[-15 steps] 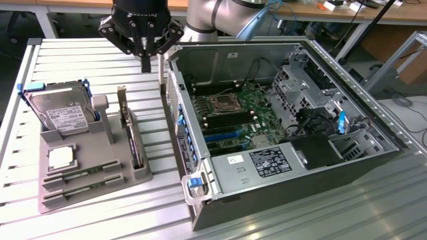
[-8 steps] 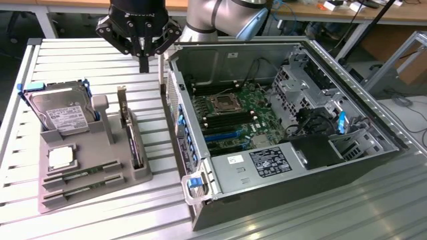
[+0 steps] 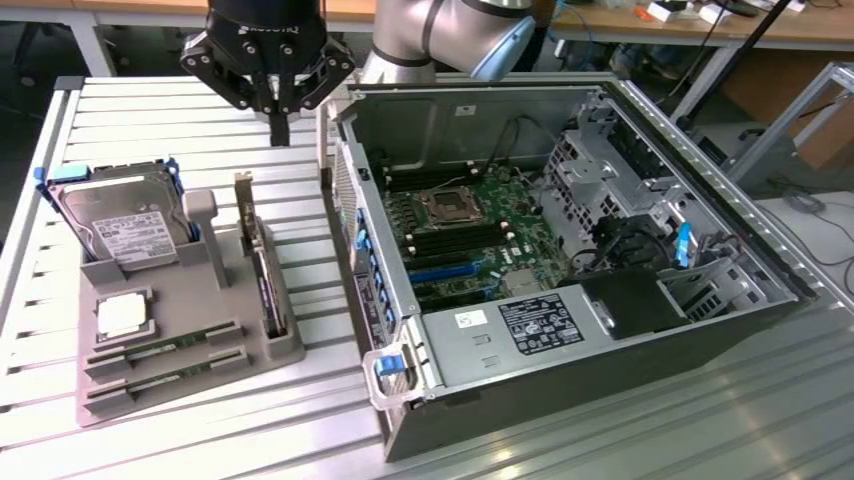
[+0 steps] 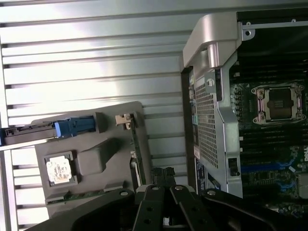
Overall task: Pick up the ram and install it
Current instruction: 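Reach for the ram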
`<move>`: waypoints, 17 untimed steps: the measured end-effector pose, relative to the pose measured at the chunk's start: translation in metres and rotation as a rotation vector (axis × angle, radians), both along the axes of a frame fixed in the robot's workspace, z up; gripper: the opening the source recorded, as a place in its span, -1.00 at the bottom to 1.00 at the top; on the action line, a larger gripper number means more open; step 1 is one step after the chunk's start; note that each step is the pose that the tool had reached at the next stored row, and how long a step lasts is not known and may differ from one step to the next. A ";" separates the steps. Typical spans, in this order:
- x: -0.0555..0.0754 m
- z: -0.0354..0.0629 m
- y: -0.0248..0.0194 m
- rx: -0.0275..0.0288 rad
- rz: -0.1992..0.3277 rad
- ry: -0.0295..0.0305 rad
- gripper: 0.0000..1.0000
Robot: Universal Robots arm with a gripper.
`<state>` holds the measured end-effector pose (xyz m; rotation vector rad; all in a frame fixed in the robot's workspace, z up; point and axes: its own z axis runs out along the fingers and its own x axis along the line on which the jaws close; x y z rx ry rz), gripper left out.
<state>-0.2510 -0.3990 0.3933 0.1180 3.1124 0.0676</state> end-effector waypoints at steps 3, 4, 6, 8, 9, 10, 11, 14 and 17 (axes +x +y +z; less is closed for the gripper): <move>-0.007 0.0000 0.0000 0.0000 0.000 0.0000 -0.80; -0.009 0.0000 0.0000 0.0000 0.000 0.0000 -0.80; -0.011 -0.0001 0.0000 0.0001 0.000 0.0000 -0.80; -0.012 -0.0001 0.0000 0.0000 0.000 0.0000 -0.80; -0.012 -0.0001 0.0000 0.0000 0.000 0.0000 -0.80; -0.013 -0.0001 0.0000 0.0000 0.000 0.0001 -0.80; -0.014 -0.0001 0.0000 0.0000 0.000 0.0000 -0.80; -0.016 -0.0002 0.0000 0.0000 0.000 0.0000 -0.80; -0.019 -0.0003 0.0000 0.0000 0.000 0.0000 -0.80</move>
